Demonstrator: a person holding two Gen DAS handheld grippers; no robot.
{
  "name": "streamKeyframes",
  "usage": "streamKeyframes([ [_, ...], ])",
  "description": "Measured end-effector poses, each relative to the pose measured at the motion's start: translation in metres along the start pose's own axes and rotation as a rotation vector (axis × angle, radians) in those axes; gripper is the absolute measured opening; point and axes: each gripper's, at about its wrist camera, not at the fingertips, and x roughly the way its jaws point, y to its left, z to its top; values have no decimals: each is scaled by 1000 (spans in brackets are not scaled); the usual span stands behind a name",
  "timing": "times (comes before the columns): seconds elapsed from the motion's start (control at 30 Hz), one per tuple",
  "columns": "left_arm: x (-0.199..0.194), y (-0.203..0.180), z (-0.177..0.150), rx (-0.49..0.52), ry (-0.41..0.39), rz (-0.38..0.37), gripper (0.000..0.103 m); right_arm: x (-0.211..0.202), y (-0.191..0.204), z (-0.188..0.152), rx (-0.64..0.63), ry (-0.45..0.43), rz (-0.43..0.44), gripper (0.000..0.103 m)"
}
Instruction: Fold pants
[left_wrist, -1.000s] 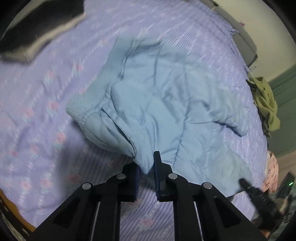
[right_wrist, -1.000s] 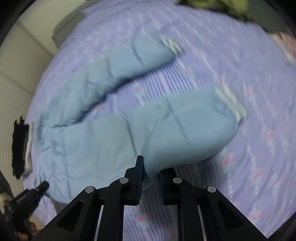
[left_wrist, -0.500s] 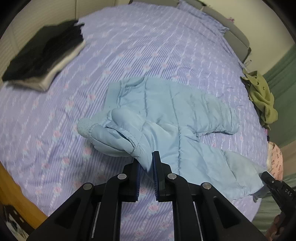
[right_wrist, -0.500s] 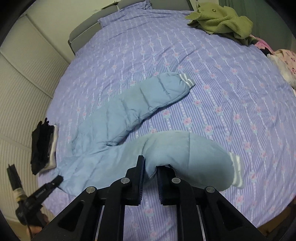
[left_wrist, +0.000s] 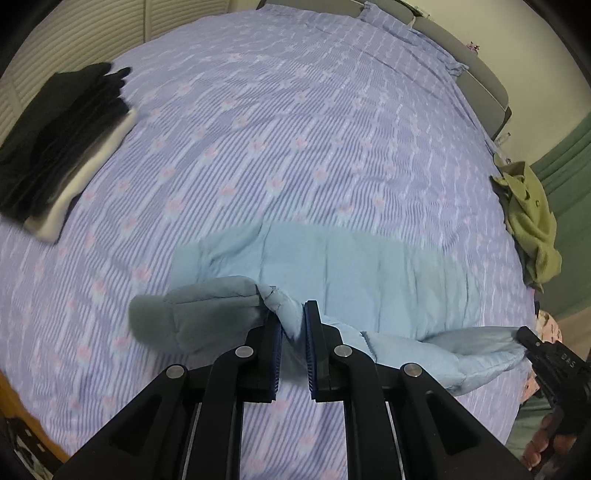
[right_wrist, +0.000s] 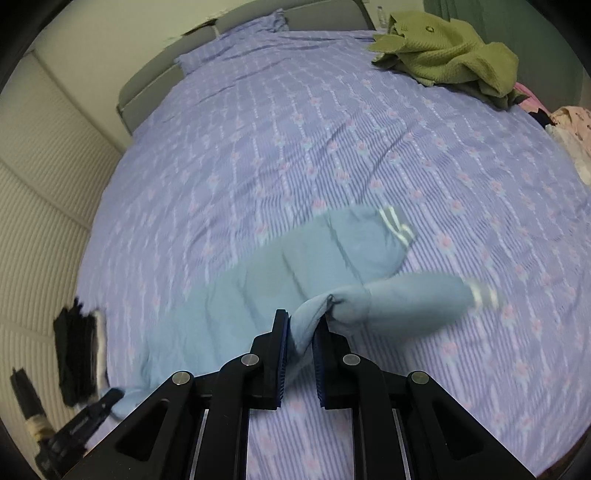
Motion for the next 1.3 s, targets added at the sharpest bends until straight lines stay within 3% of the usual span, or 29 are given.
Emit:
streamKeyframes([
  [0.27, 60, -5, 47, -6, 54, 39, 13, 70, 13, 48, 18, 16, -35, 14],
  [0.43, 84, -3, 54, 11, 88, 73, 14, 92, 21, 59, -20, 23, -91, 14],
  [0.57, 94, -13, 57, 87, 108, 102, 15, 102, 21, 64, -45, 30, -99, 17],
  [0.6, 93, -14, 59, 105, 115, 102, 15, 102, 22, 64, -53, 32, -102, 22],
  [0.7, 79, -13, 60, 133, 128, 71, 21, 88, 28, 63, -86, 13, -134, 54],
  [0.73, 70, -12, 59, 154, 121, 53, 28, 78, 30, 61, -107, -16, -141, 64],
  [0.8, 51, -9, 58, 194, 88, 44, 57, 53, 41, 52, -165, -80, -162, 70],
  [0.83, 39, -7, 58, 216, 54, 57, 89, 41, 46, 46, -192, -101, -166, 71],
  [0.87, 21, -2, 58, 240, -1, 63, 101, 34, 50, 42, -211, -108, -165, 71],
  [0.9, 8, 1, 59, 259, -34, 43, 100, 26, 53, 35, -230, -110, -157, 72],
  [1.0, -11, 0, 70, 364, -37, -51, 100, 9, 62, 10, -287, -90, -117, 72],
  [1.1, -10, -18, 79, 555, -8, -168, 99, 7, 66, -16, -314, -32, -68, 72],
  [1.23, 17, -51, 85, 750, 79, -236, 89, 22, 62, -37, -275, 53, -32, 72],
  [1.3, 42, -71, 86, 808, 178, -281, 85, 27, 56, -41, -242, 73, -25, 72],
])
